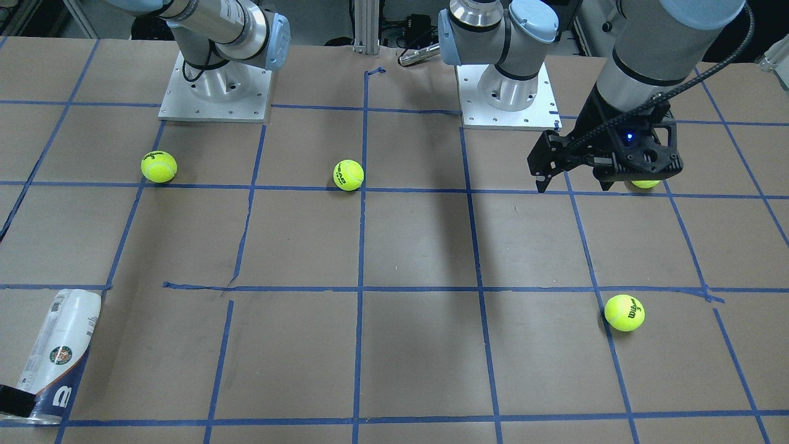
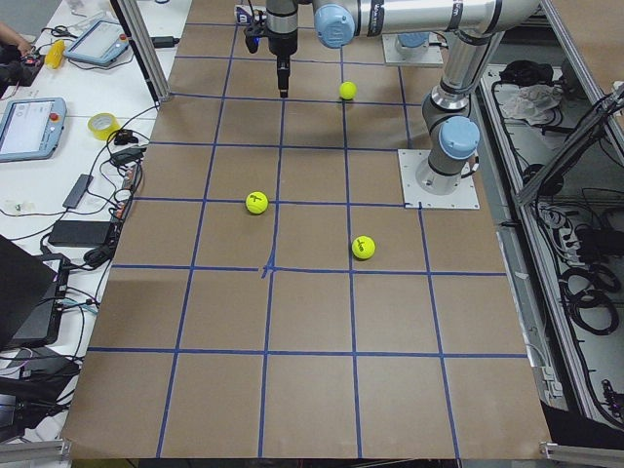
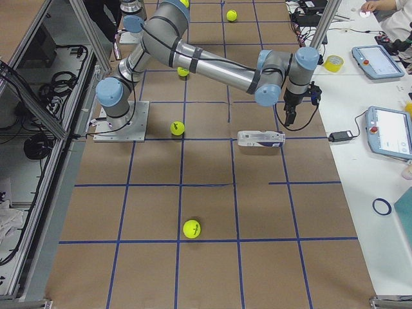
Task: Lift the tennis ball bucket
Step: 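Lower the right gripper onto the clear tennis ball tube and grasp it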
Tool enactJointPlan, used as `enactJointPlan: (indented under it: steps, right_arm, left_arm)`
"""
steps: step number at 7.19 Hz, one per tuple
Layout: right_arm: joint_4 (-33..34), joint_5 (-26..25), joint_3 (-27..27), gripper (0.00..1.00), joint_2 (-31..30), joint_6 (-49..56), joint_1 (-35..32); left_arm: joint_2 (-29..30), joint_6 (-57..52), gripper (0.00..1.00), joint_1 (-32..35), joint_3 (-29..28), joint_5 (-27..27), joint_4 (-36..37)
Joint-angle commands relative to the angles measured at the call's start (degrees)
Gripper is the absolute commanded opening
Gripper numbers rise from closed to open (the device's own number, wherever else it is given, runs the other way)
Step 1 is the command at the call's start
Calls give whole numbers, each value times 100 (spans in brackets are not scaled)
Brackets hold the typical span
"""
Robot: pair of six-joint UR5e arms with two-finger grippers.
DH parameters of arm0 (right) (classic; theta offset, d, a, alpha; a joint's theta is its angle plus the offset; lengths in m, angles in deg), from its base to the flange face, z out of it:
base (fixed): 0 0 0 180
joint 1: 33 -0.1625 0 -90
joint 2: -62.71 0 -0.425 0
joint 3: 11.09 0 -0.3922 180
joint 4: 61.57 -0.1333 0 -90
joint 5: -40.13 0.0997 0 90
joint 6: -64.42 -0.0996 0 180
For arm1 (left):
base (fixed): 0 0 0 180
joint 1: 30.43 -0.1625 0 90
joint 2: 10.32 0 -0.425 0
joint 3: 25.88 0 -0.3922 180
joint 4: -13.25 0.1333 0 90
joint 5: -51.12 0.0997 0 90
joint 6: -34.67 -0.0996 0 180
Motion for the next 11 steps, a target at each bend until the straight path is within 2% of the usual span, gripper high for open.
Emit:
enactJointPlan:
  steps: [1,4,9,10,11]
  right_arm:
    - [342,-7,-19,100,373,235,81]
    - [431,55,-11,100,742,357,81]
    - [449,-15,112,99,822,690,81]
    - [527,-16,112,95,805,770,81]
    - [493,-33,121,78,804,788,89]
  left_arm:
    - [0,-4,100,0,1,2,0]
    - [0,-4,100,0,1,2,0]
    - [0,-4,100,-9,-8,2,9]
    - [0,-13,100,-9,-8,2,9]
    - [-9,-13,100,-17,-8,11,9]
